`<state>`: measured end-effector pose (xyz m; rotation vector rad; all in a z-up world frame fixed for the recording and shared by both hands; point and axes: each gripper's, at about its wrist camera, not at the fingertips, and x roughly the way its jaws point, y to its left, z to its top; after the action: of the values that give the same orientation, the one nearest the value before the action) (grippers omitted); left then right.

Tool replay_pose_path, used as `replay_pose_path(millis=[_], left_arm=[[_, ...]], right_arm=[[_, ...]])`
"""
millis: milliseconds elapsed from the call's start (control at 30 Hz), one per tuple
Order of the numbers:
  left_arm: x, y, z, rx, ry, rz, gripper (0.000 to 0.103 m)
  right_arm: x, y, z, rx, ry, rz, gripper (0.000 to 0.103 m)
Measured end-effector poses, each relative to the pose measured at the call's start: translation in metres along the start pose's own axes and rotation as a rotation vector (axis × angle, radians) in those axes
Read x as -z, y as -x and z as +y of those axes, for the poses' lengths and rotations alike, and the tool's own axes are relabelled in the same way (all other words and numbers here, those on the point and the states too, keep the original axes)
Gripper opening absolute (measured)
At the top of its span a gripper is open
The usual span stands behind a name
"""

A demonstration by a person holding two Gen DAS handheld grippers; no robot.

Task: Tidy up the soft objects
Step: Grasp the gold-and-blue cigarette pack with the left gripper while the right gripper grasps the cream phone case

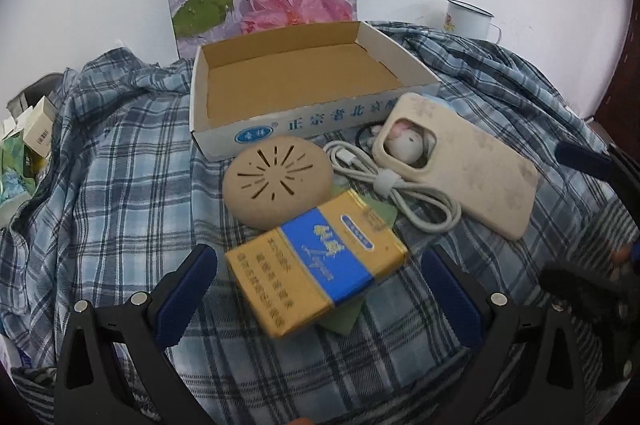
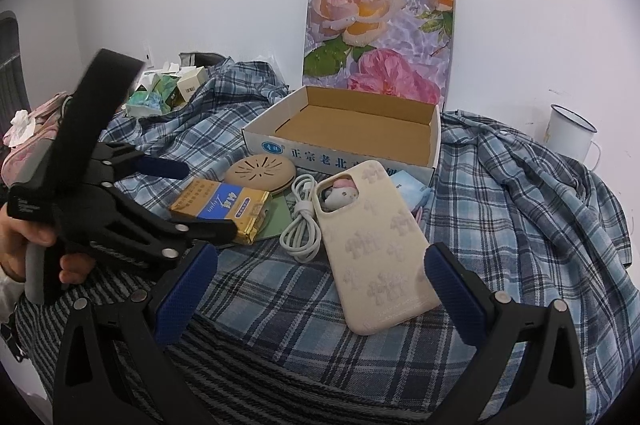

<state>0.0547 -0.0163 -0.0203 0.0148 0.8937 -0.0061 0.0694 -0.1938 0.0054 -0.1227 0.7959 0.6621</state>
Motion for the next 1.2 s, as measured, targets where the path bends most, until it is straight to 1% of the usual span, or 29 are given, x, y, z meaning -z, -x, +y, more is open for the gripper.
replay_pose_path(millis=[133, 300, 400, 667, 767, 867, 967, 1033, 1067, 1167, 1200], left_arm=[[-0.005, -0.006, -0.002, -0.028, 0.009, 0.002, 0.103], [-0.010, -0.014, 0.000, -0.001, 0.031, 0.026, 0.103], [-0.010, -0.016, -0.001, -0.005, 0.025, 0.027, 0.103], [-0.009, -0.030, 0.000, -0.005, 0.029, 0.069, 0.103], [-0.009, -0.035, 0.000, 0.004, 0.021, 0.078, 0.101], [-0.007, -0.034, 0.000, 0.011, 0.020, 0.066, 0.100], [-0.006, -0.026, -0.001, 0.024, 0.020, 0.028, 0.100], [-0.006, -0.019, 0.000, 0.031, 0.019, -0.001, 0.100], [-0.006, -0.016, 0.001, 0.036, 0.022, -0.014, 0.100], [-0.005, -0.007, 0.004, 0.056, 0.037, -0.041, 0.100], [-0.005, -0.005, 0.006, 0.063, 0.045, -0.049, 0.100]], right_arm=[[0.000, 0.001, 0.001, -0.002, 0.000, -0.002, 0.103], [0.000, 0.001, -0.001, 0.003, -0.011, -0.001, 0.103], [-0.001, 0.001, -0.001, 0.004, -0.015, -0.002, 0.103], [0.000, -0.001, -0.001, 0.003, -0.026, 0.012, 0.103], [-0.001, -0.004, -0.003, 0.002, -0.039, 0.027, 0.103], [0.000, -0.008, -0.006, -0.001, -0.056, 0.047, 0.103], [-0.001, -0.007, -0.007, -0.018, -0.063, 0.045, 0.103], [-0.005, -0.005, -0.006, -0.033, -0.048, 0.045, 0.103], [-0.009, -0.005, -0.004, -0.020, -0.017, 0.054, 0.103], [-0.019, -0.012, 0.001, 0.068, 0.119, 0.106, 0.103], [-0.021, -0.015, -0.001, 0.075, 0.150, 0.125, 0.103]])
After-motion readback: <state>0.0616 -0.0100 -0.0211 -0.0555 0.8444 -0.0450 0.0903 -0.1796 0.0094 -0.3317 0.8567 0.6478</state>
